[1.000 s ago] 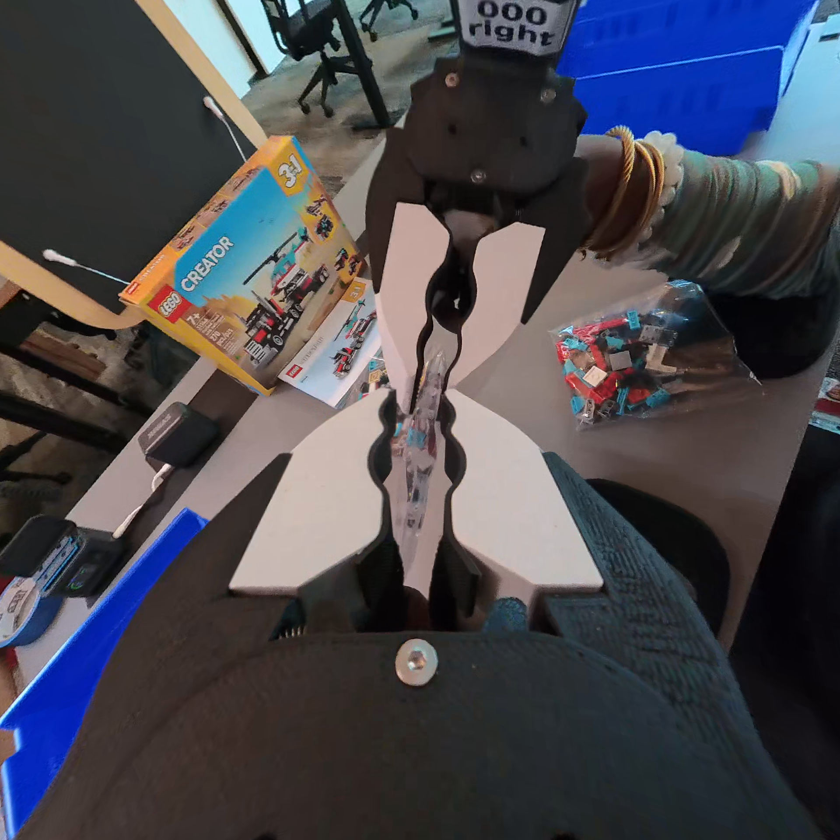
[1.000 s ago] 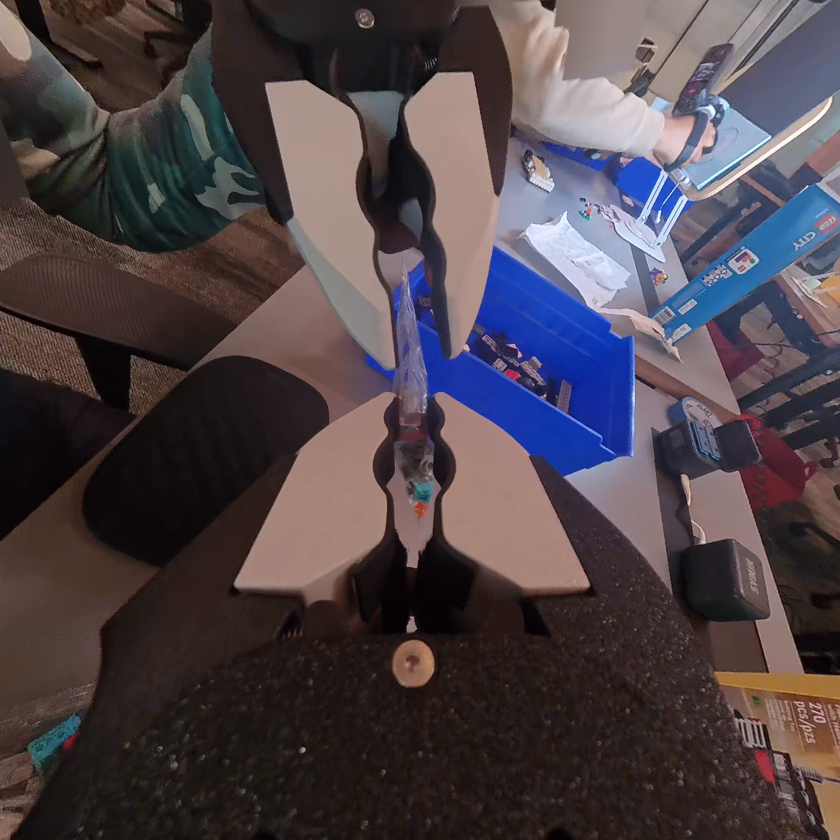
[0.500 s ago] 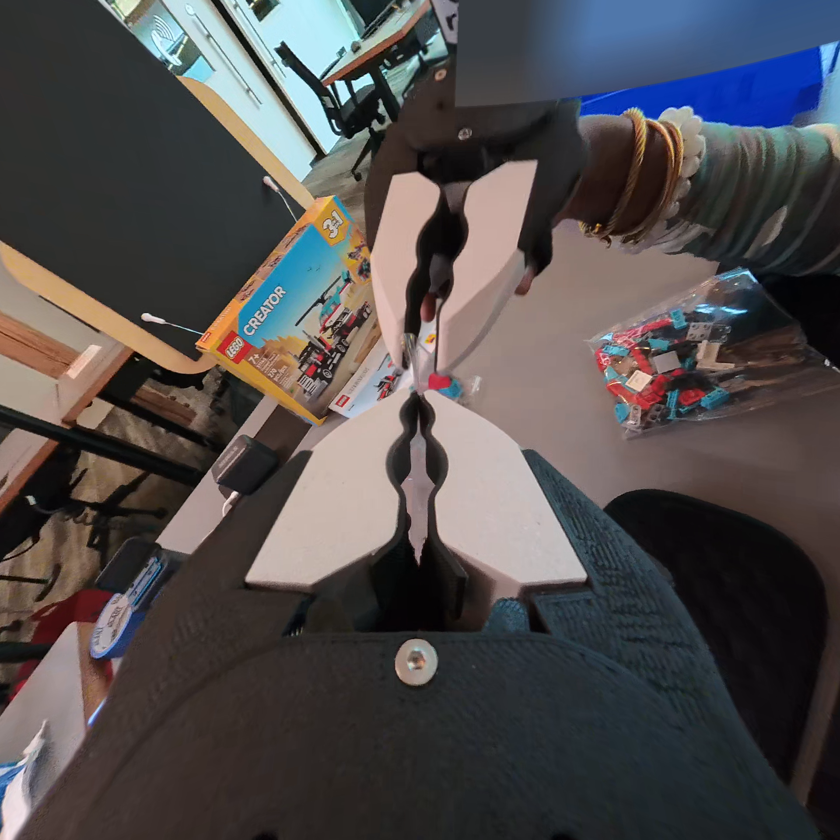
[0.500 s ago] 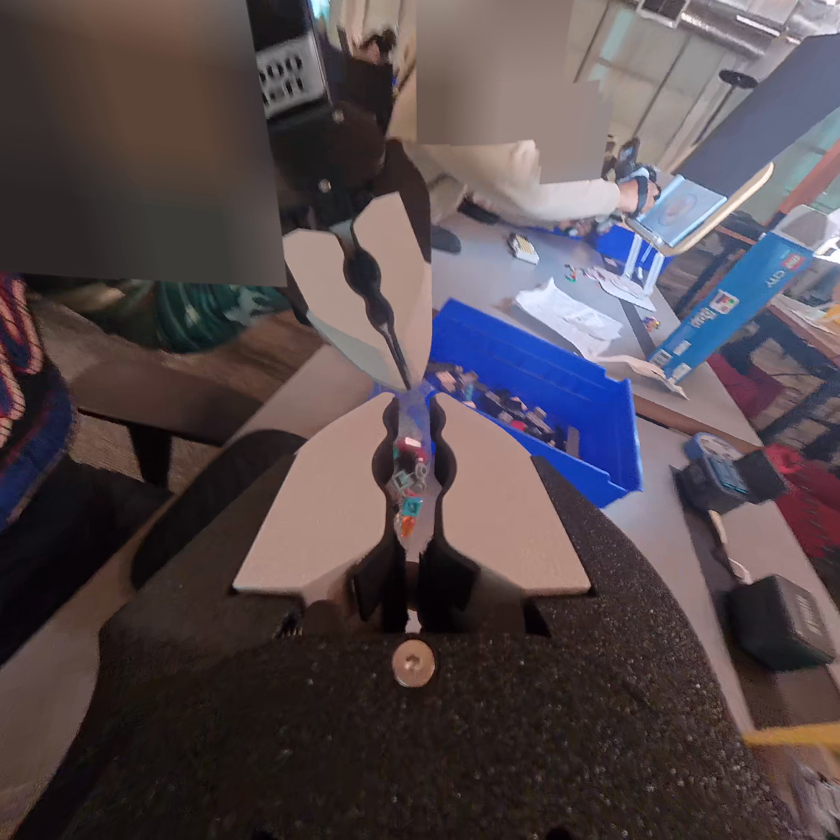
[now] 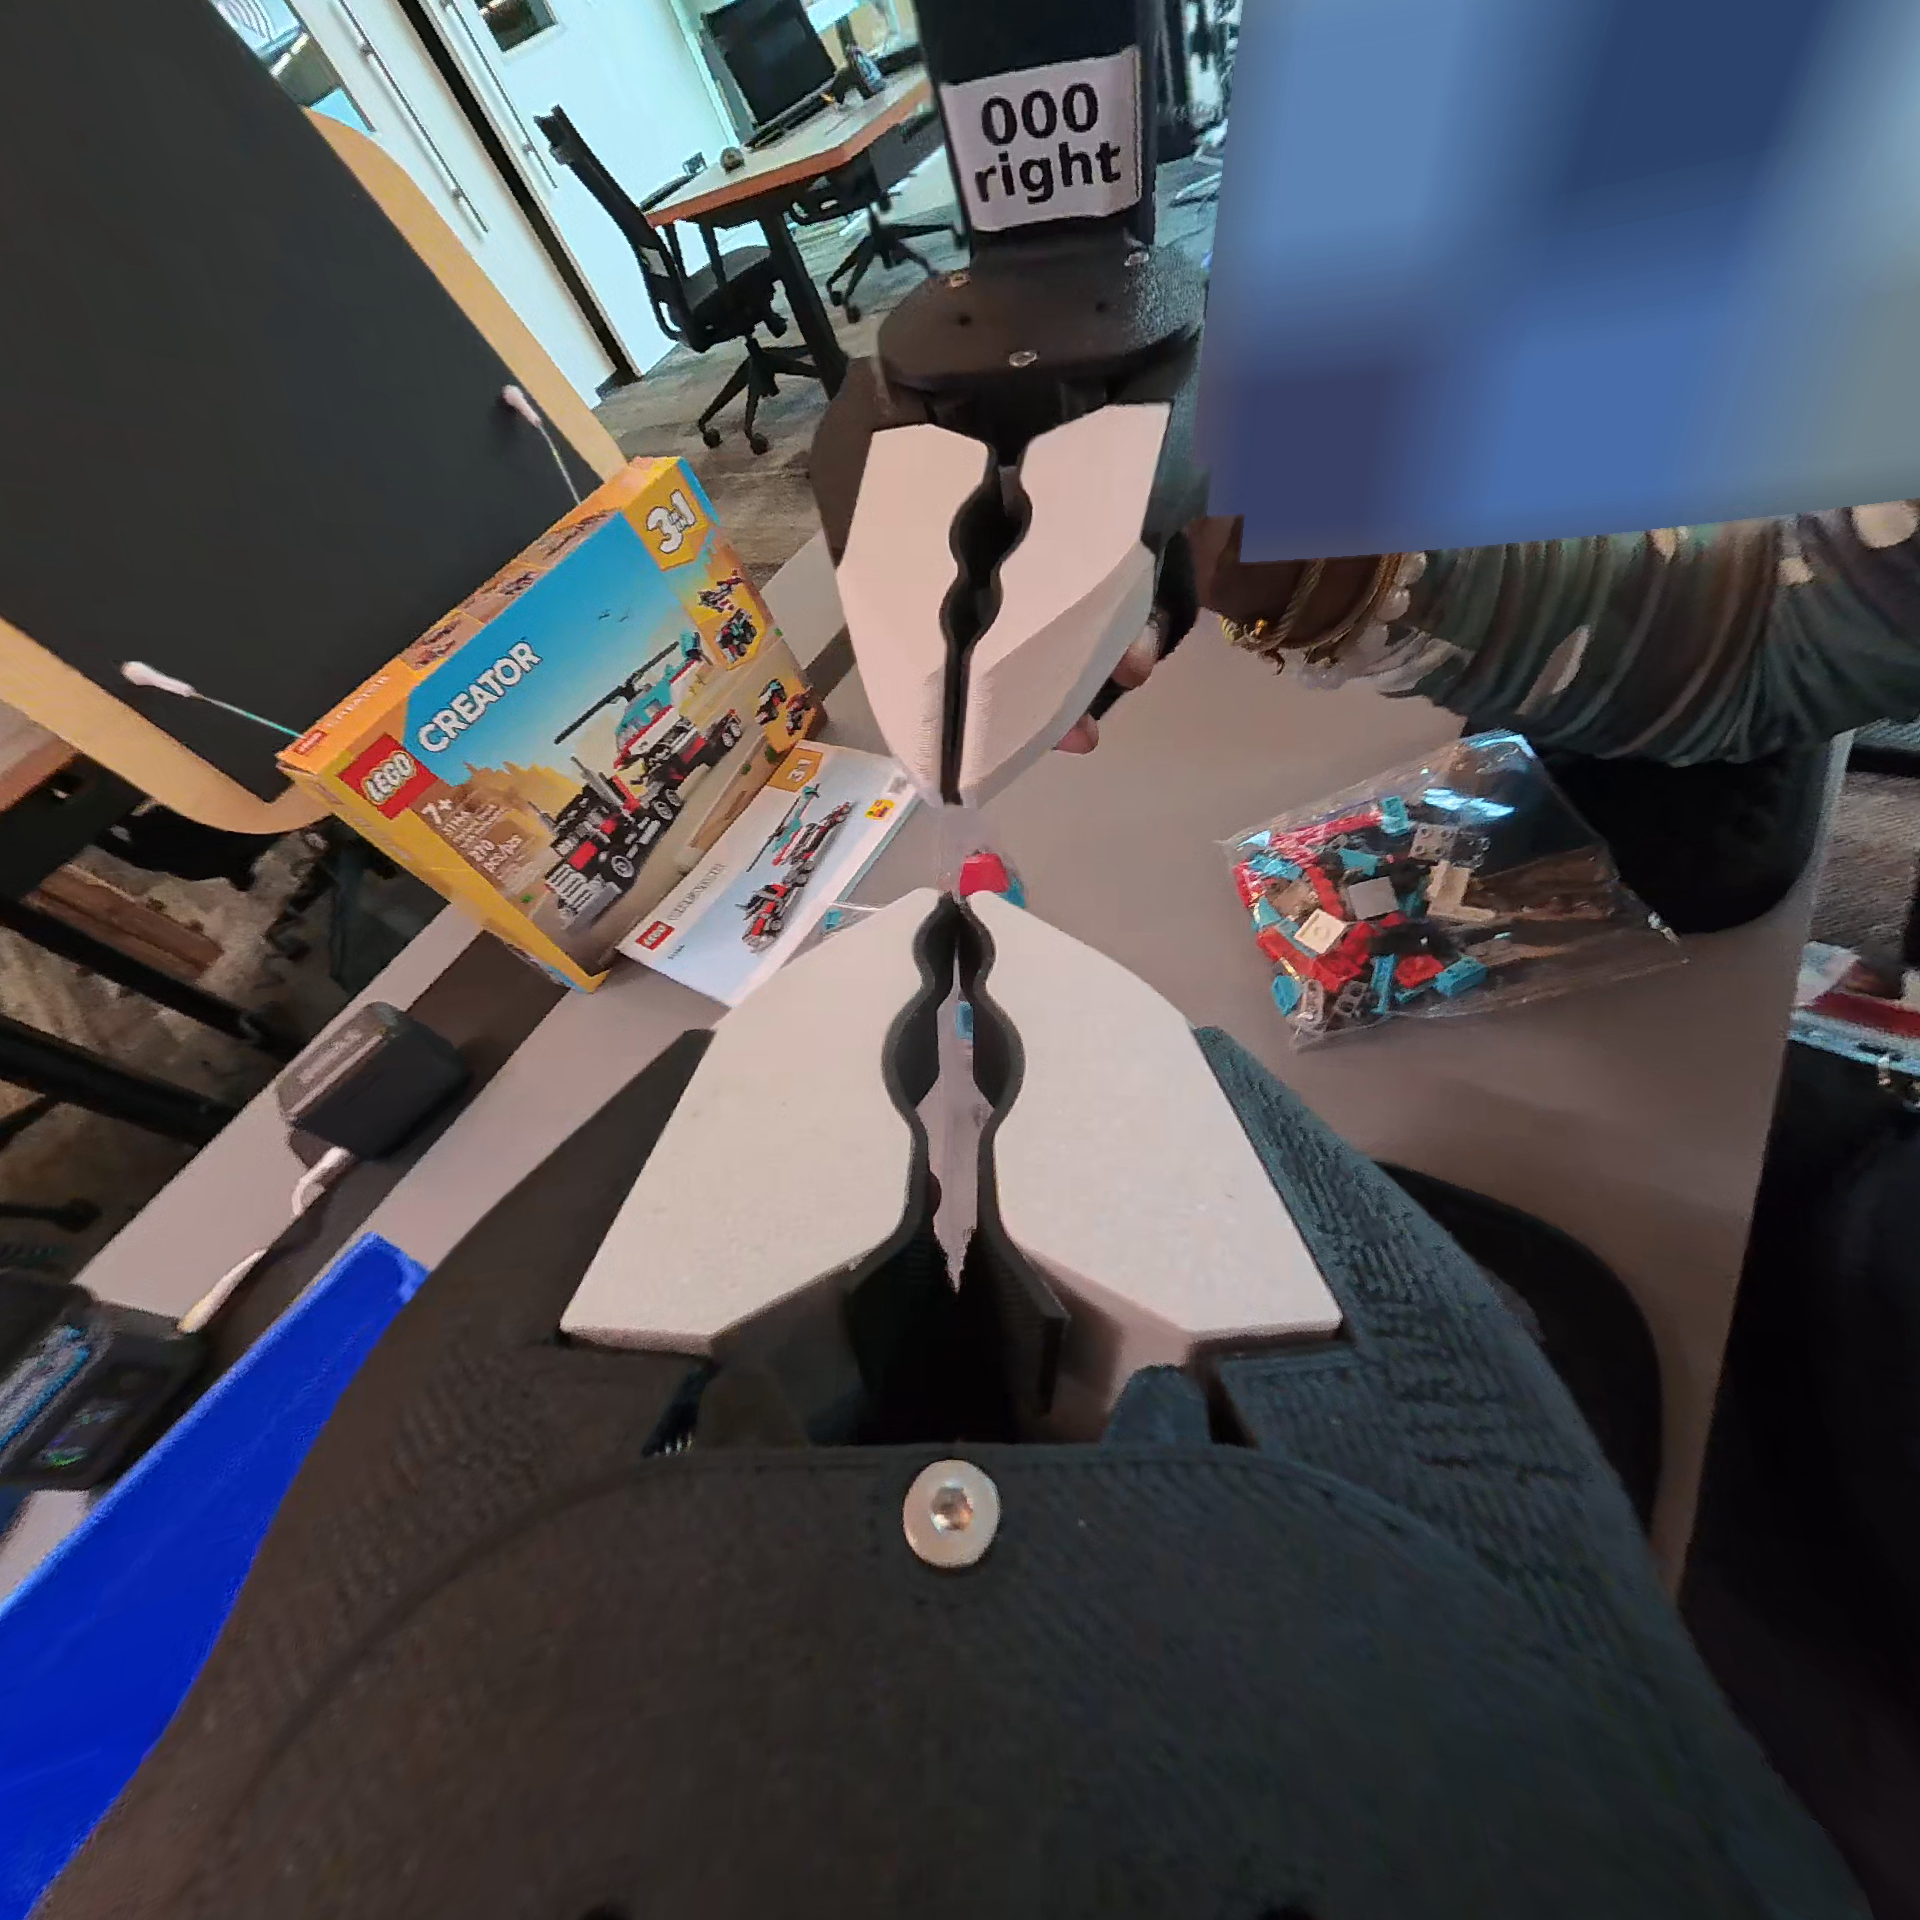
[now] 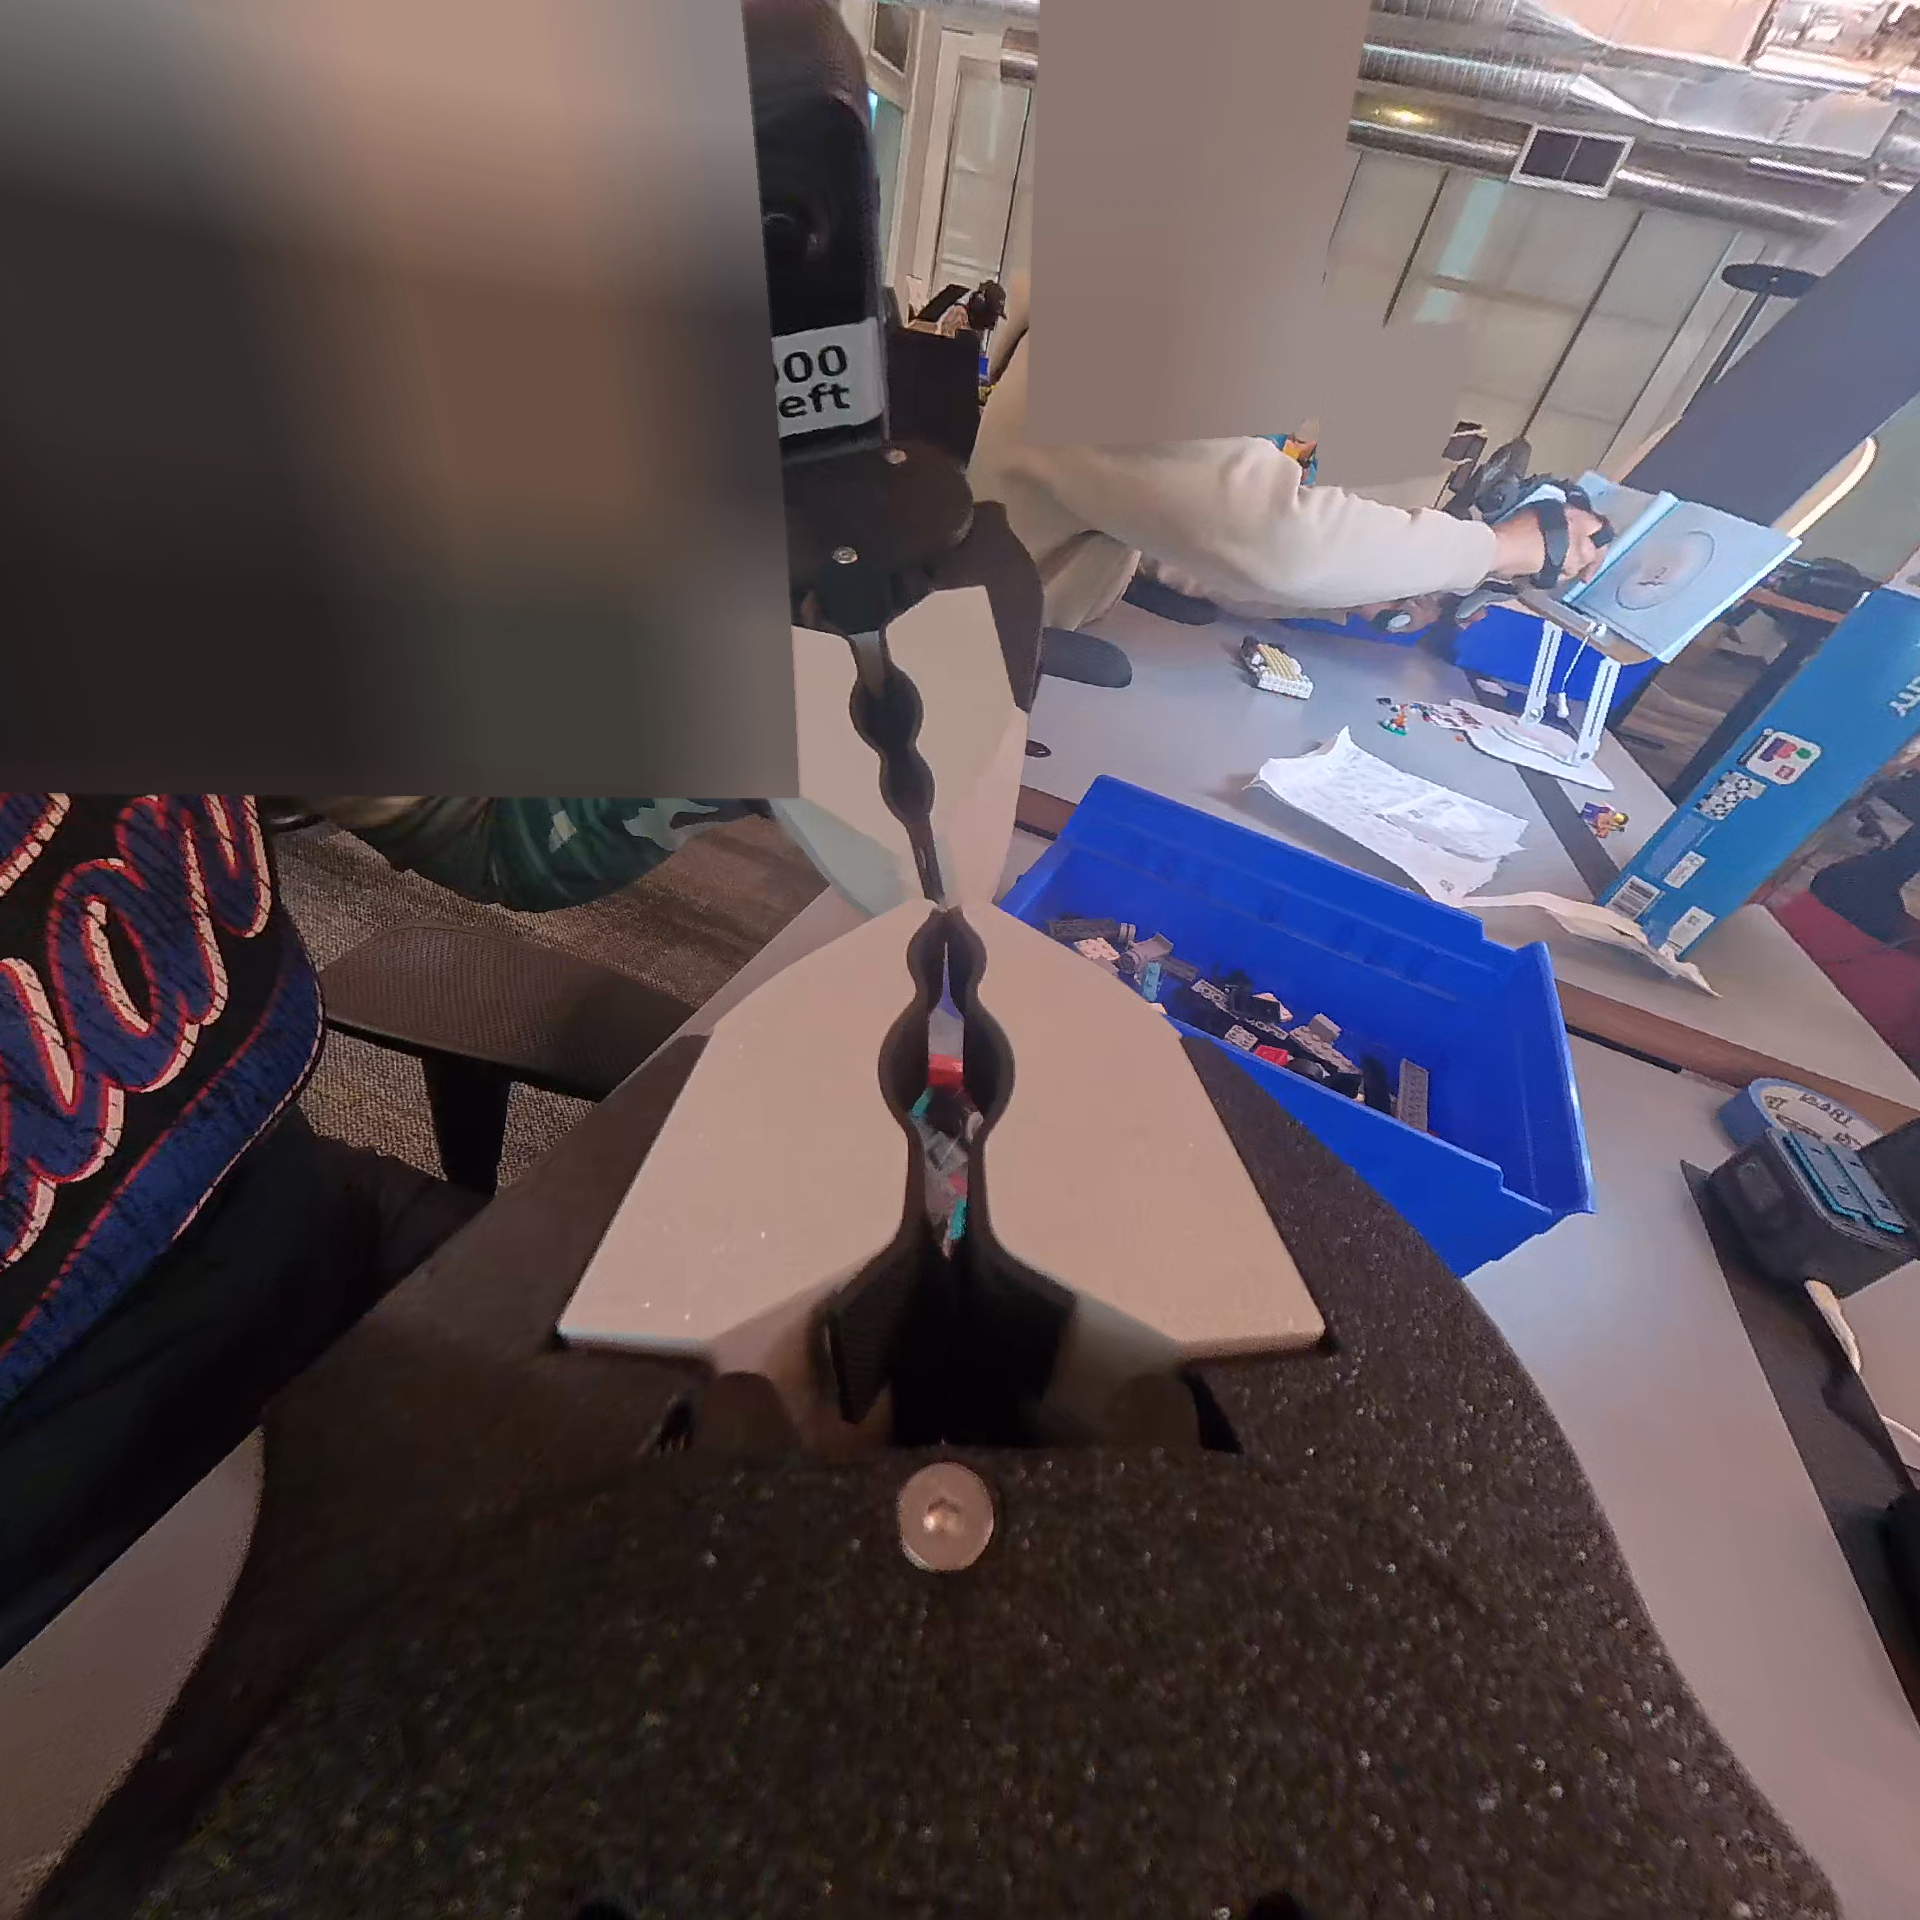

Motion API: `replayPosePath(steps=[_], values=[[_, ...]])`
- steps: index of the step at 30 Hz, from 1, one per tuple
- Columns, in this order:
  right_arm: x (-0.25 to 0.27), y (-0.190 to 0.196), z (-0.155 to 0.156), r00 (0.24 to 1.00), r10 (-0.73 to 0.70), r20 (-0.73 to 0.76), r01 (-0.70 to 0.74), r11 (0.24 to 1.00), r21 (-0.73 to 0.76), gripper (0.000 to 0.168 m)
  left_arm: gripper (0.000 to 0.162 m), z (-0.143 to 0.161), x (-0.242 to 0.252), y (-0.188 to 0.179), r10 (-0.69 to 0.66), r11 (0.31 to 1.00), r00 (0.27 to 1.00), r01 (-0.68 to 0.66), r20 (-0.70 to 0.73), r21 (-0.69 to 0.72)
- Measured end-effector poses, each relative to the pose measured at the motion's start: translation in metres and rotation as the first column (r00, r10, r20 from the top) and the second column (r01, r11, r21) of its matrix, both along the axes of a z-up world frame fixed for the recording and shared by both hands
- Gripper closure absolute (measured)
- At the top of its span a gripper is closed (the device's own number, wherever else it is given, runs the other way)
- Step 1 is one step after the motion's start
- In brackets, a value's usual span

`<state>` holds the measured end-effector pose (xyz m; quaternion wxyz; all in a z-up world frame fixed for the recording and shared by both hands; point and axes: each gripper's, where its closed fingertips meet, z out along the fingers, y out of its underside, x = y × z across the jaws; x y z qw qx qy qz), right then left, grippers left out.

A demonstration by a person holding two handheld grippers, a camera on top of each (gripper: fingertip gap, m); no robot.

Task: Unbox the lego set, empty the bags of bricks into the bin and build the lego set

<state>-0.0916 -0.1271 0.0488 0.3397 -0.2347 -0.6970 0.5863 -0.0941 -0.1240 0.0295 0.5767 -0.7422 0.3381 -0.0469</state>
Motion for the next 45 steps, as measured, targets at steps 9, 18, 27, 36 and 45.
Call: replayPosePath(steps=[9,18,27,36,45], values=[[-0.007,0.002,-0.020,0.995,-0.022,0.095,0.016,0.998,0.065,0.168,0.153,-0.006,-0.004,0.004,0.035,0.999,0.997,-0.033,0.069,-0.031],[-0.008,-0.009,-0.029,0.994,0.035,0.103,-0.045,0.995,0.089,0.168,0.148,-0.025,-0.004,-0.001,0.048,0.995,0.994,-0.039,0.102,-0.088],[-0.011,-0.017,-0.041,0.988,0.071,0.136,-0.086,0.991,0.100,0.168,0.161,-0.037,-0.003,-0.012,0.038,0.996,0.994,-0.029,0.103,-0.084],[-0.015,-0.023,-0.053,0.981,0.090,0.171,-0.110,0.988,0.110,0.168,0.153,-0.046,-0.010,-0.020,0.054,0.993,0.990,-0.040,0.132,-0.109],[-0.016,-0.023,-0.055,0.980,0.091,0.178,-0.111,0.988,0.107,0.168,0.162,-0.047,-0.008,-0.019,0.046,0.995,0.983,-0.029,0.176,-0.101]])
